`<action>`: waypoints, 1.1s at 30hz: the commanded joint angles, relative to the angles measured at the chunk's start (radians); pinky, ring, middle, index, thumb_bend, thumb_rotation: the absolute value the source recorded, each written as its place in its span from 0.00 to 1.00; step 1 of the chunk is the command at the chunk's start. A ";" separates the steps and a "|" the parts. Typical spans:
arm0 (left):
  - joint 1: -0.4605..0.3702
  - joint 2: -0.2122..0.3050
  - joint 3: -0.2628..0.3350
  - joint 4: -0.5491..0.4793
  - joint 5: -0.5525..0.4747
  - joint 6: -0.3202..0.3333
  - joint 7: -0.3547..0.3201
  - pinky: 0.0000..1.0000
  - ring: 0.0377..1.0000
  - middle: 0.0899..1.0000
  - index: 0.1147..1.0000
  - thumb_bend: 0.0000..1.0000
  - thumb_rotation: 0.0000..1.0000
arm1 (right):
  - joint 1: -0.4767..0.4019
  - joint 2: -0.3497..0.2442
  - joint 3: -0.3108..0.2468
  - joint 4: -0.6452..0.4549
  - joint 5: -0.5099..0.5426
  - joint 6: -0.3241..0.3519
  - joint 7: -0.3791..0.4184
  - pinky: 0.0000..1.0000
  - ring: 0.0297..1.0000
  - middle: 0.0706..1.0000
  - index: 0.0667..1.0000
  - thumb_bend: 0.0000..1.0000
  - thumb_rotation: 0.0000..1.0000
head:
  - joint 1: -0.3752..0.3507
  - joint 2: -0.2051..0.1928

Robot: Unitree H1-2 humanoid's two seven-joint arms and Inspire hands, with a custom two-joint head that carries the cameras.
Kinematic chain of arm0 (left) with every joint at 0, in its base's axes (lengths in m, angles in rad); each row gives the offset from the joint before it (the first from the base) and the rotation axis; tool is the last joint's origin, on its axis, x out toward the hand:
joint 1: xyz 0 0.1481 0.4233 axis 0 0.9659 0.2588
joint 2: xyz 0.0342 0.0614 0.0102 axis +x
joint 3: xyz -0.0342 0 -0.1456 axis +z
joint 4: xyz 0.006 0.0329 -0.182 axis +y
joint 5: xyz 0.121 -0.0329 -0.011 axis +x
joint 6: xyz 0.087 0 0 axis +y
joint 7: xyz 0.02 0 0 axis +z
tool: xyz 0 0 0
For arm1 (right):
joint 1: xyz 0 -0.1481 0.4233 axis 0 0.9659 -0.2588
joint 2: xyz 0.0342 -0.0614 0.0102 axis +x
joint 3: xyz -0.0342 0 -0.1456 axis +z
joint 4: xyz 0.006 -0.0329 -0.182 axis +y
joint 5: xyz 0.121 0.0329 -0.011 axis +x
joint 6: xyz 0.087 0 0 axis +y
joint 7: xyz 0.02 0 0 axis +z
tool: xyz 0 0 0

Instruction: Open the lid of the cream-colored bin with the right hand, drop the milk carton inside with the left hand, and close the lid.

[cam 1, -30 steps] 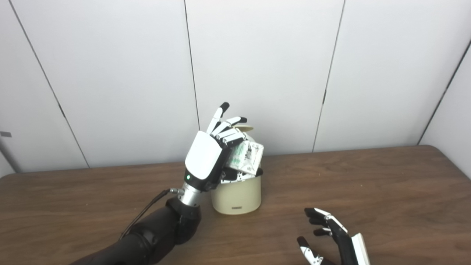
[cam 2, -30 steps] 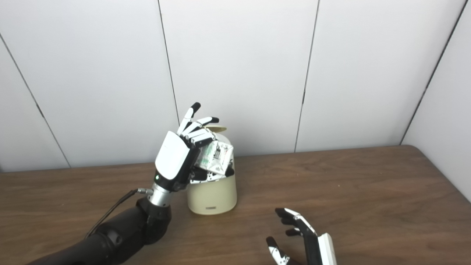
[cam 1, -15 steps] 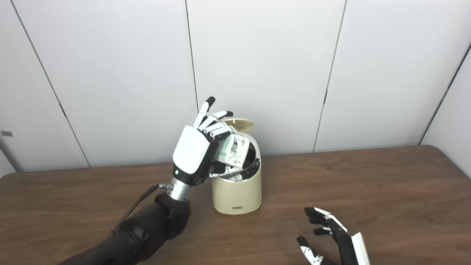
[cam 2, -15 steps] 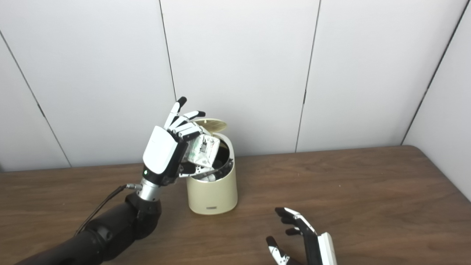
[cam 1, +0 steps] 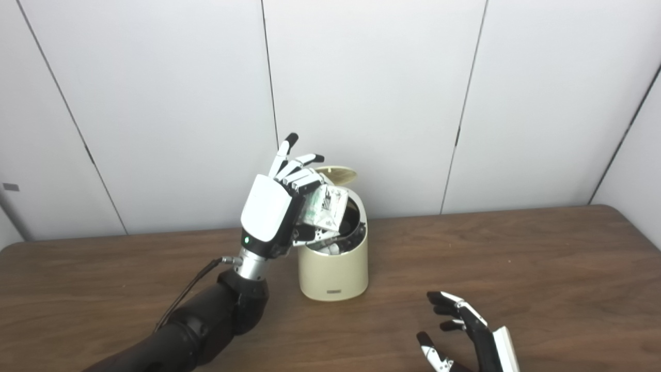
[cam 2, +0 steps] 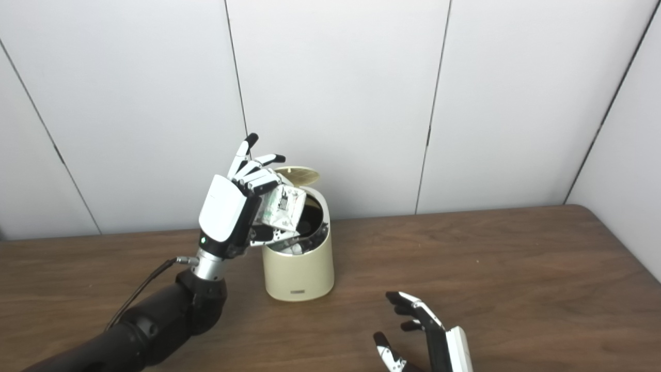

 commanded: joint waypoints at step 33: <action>-0.014 -0.046 0.022 -0.029 -0.096 0.003 -0.067 1.00 0.77 0.46 0.39 0.52 0.00 | -0.009 0.002 0.006 -0.016 -0.006 -0.029 -0.008 0.60 0.71 0.72 0.70 0.16 0.11 | -0.005 0.003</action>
